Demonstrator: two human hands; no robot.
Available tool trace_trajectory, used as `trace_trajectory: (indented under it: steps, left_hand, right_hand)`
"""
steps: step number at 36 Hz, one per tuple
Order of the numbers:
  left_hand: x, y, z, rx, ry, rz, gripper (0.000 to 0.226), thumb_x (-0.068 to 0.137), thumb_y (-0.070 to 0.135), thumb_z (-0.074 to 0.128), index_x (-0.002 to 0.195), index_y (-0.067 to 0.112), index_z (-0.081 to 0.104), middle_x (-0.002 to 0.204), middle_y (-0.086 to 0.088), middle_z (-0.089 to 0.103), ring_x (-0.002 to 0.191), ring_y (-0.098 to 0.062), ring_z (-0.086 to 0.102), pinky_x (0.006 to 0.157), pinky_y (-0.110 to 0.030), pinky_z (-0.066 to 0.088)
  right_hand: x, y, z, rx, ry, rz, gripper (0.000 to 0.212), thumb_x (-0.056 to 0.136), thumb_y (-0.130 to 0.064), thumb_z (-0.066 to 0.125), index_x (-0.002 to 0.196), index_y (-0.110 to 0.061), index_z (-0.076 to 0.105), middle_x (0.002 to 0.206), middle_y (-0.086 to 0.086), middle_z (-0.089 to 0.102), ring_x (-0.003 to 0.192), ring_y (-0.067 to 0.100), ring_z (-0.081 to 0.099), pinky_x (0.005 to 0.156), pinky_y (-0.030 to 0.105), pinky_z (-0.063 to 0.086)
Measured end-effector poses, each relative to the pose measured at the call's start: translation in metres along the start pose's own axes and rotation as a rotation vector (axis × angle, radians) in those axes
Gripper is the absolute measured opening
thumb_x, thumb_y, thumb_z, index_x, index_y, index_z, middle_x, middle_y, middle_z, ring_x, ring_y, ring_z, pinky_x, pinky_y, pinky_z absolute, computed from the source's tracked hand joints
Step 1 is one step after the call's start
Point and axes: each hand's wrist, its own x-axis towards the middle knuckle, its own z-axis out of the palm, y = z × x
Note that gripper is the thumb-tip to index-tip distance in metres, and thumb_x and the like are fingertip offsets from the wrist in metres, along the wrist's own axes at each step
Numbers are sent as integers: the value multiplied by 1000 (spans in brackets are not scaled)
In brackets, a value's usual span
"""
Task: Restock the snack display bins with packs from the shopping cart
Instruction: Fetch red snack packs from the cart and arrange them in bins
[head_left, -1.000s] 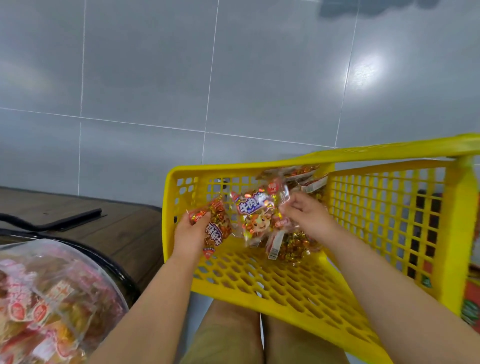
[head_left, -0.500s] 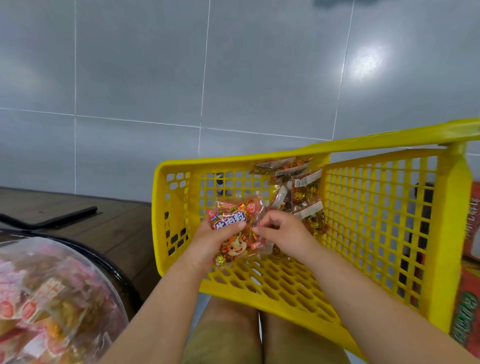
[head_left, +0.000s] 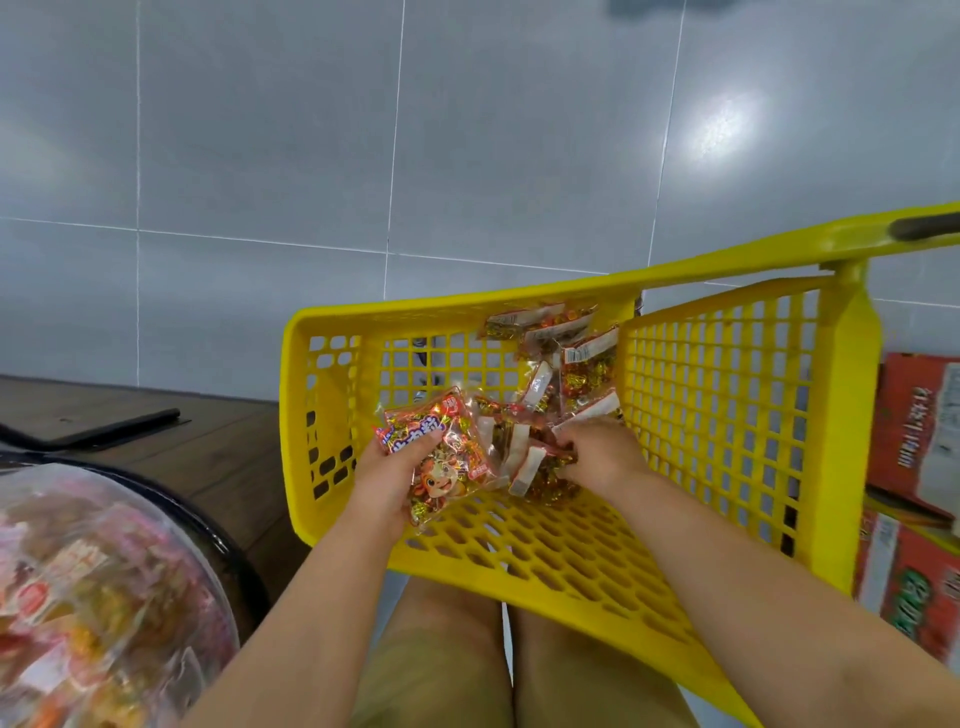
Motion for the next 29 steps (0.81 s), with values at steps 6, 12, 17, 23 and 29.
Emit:
trace_trajectory:
  steps: [6,12,17,23,29]
  left_hand:
    - [-30,5,-14,50,64,105,42,75,12,80,114,17,64,108,-12,70,95,-31,69,85,-51,55]
    - [-75,22,-43,-79,43,190,30,77,8,77,100,22,63,92,-4,73,78,-22,73,59,-35,58]
    - [-113,31,-78,-197,50,235,27,78,6,77,99,18,64,86,-6,75,74,-24,73,59,-36,58]
    - [-148,27,-146,-315,123,305,28,74,9,80,95,19,65,98,-15,73,84,-33,72,76,-52,57]
    - [-183,1,-241,-440,184,414,39,73,7,81,105,20,63,87,-9,75,76,-29,73,63,-46,59]
  right_hand:
    - [-27,-3,-26,324,0,-12,42,88,-29,64,128,-17,56,129,7,56,114,26,54,87,28,43]
    - [-66,-30,-68,980,0,59,51,88,-9,64,135,-13,43,110,4,54,87,18,58,47,16,52]
    - [-95,-71,-98,833,11,-79,46,75,3,68,117,-11,57,93,4,66,77,12,61,76,27,54]
    - [-134,-150,-118,923,169,-237,28,79,-8,71,99,-27,64,93,-9,65,80,-4,60,60,6,45]
    - [-178,-247,-97,1094,297,-371,11,90,-21,62,101,-21,63,93,-8,64,90,4,62,85,23,49]
